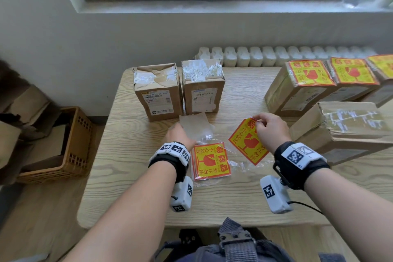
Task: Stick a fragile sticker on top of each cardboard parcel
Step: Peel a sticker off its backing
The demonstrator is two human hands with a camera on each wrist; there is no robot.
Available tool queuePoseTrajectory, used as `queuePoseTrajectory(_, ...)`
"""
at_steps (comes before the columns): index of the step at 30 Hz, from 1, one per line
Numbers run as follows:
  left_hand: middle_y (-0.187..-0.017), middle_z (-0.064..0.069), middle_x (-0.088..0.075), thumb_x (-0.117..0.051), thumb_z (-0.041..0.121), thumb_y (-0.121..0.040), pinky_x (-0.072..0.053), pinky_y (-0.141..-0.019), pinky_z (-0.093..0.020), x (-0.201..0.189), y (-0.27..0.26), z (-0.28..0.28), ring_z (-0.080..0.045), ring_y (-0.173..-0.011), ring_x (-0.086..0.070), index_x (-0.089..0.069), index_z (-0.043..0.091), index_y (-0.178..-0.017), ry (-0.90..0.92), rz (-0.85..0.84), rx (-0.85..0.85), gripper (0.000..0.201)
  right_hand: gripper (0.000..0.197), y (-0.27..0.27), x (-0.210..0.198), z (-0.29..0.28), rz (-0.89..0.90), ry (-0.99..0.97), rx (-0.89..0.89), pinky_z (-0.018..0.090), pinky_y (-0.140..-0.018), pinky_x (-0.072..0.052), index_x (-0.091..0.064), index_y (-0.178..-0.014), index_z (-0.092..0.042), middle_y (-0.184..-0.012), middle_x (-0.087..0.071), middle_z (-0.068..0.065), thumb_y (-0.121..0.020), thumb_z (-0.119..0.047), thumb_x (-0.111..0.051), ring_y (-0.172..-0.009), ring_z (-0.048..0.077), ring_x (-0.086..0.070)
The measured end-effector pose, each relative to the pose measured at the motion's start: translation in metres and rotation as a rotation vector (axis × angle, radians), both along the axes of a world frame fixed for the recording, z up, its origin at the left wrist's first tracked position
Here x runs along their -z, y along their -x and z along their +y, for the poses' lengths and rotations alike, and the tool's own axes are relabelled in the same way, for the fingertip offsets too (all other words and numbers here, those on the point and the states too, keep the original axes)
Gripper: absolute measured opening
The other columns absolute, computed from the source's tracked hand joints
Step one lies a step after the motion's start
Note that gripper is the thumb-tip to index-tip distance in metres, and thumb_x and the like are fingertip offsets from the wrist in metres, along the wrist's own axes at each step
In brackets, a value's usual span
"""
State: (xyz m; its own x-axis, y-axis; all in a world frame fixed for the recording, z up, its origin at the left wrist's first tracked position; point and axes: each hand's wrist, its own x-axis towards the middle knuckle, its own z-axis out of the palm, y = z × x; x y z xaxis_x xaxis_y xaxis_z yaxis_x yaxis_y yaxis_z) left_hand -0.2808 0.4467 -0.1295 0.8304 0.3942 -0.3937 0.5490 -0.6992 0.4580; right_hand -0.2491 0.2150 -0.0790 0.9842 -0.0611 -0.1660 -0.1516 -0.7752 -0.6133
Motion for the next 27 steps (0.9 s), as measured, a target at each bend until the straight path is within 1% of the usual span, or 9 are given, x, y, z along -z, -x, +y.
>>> queuePoseTrajectory(3, -0.12, -0.005, -0.064, -0.066, 0.023, -0.078, -0.048, -0.091, -0.032, -0.014, -0.006, 0.002, -0.026, -0.112, -0.059, -0.067, 0.021, -0.109, -0.046, -0.055, 0.019, 0.031, 0.031, -0.001, -0.011, 0.002, -0.02, 0.026, -0.035, 0.027, -0.073, -0.044, -0.068, -0.11, -0.024, -0.1, -0.063, 0.0, -0.094, -0.014, -0.043, -0.087, 0.02, -0.056)
queuePoseTrajectory(5, -0.111, 0.0, -0.069, -0.063, 0.02, -0.082, -0.05, -0.087, -0.028, -0.026, -0.012, 0.0, -0.022, -0.106, -0.062, -0.072, 0.024, -0.096, 0.029, -0.108, 0.052, 0.018, 0.029, -0.001, -0.019, 0.003, -0.033, 0.045, -0.064, 0.028, -0.071, -0.046, -0.066, -0.11, -0.027, -0.098, -0.064, -0.002, -0.094, -0.017, -0.044, -0.085, 0.019, -0.058)
queuePoseTrajectory(8, -0.102, 0.004, -0.072, -0.062, 0.018, -0.087, -0.05, -0.08, -0.024, -0.046, -0.022, -0.008, -0.015, -0.097, -0.064, -0.076, 0.026, -0.088, 0.217, -0.161, 0.129, 0.015, 0.024, -0.002, -0.03, 0.004, -0.082, 0.007, -0.064, 0.032, -0.074, -0.053, -0.068, -0.104, -0.027, -0.09, -0.065, -0.004, -0.091, -0.019, -0.05, -0.082, 0.018, -0.062)
queuePoseTrajectory(11, -0.1, 0.002, -0.071, -0.066, 0.022, -0.087, -0.052, -0.079, -0.026, -0.064, -0.03, -0.018, -0.013, -0.093, -0.064, -0.076, 0.023, -0.093, 0.363, -0.171, 0.232, 0.011, 0.018, -0.003, -0.04, 0.006, -0.151, -0.08, -0.048, 0.029, -0.076, -0.051, -0.071, -0.094, -0.027, -0.084, -0.065, -0.006, -0.089, -0.017, -0.057, -0.082, 0.015, -0.062)
queuePoseTrajectory(13, -0.102, 0.0, -0.072, -0.07, 0.026, -0.085, -0.051, -0.079, -0.026, -0.073, -0.033, -0.026, -0.012, -0.093, -0.064, -0.075, 0.018, -0.102, 0.444, -0.17, 0.289, 0.019, 0.016, -0.004, -0.045, 0.008, -0.147, -0.161, -0.074, 0.025, -0.074, -0.046, -0.073, -0.093, -0.023, -0.082, -0.064, -0.007, -0.088, -0.014, -0.061, -0.08, 0.012, -0.06)
queuePoseTrajectory(16, -0.105, -0.002, -0.07, -0.073, 0.029, -0.083, -0.049, -0.072, -0.021, -0.082, -0.035, -0.035, -0.01, -0.091, -0.062, -0.071, 0.015, -0.111, 0.553, -0.173, 0.313, 0.031, 0.011, -0.004, -0.049, 0.012, -0.055, -0.275, -0.158, 0.026, -0.069, -0.05, -0.071, -0.084, -0.021, -0.077, -0.066, -0.008, -0.089, -0.014, -0.064, -0.076, 0.011, -0.063)
queuePoseTrajectory(18, -0.102, -0.003, -0.07, -0.071, 0.03, -0.085, -0.051, -0.074, -0.023, -0.085, -0.036, -0.037, -0.011, -0.09, -0.061, -0.071, 0.015, -0.11, 0.614, -0.175, 0.292, 0.029, 0.017, -0.004, -0.049, 0.013, -0.037, -0.259, -0.207, 0.027, -0.067, -0.051, -0.069, -0.076, -0.026, -0.074, -0.067, -0.008, -0.089, -0.016, -0.064, -0.073, 0.012, -0.065)
queuePoseTrajectory(24, -0.076, 0.0, -0.065, -0.067, 0.02, -0.088, -0.055, -0.076, -0.027, -0.09, -0.037, -0.028, -0.008, -0.07, -0.057, -0.072, 0.006, -0.102, 0.682, -0.183, 0.219, 0.02, 0.014, -0.003, -0.048, 0.02, -0.037, -0.2, -0.274, 0.027, -0.065, -0.053, -0.07, -0.078, -0.028, -0.075, -0.069, -0.009, -0.088, -0.022, -0.064, -0.074, 0.01, -0.067)
queuePoseTrajectory(27, -0.073, 0.0, -0.064, -0.064, 0.018, -0.091, -0.052, -0.062, -0.016, -0.092, -0.034, -0.025, -0.007, -0.064, -0.055, -0.071, 0.004, -0.101, 0.723, -0.157, 0.197, 0.019, 0.014, -0.003, -0.044, 0.023, -0.045, -0.191, -0.292, 0.025, -0.063, -0.052, -0.07, -0.078, -0.028, -0.074, -0.068, -0.01, -0.088, -0.021, -0.065, -0.072, 0.008, -0.066)
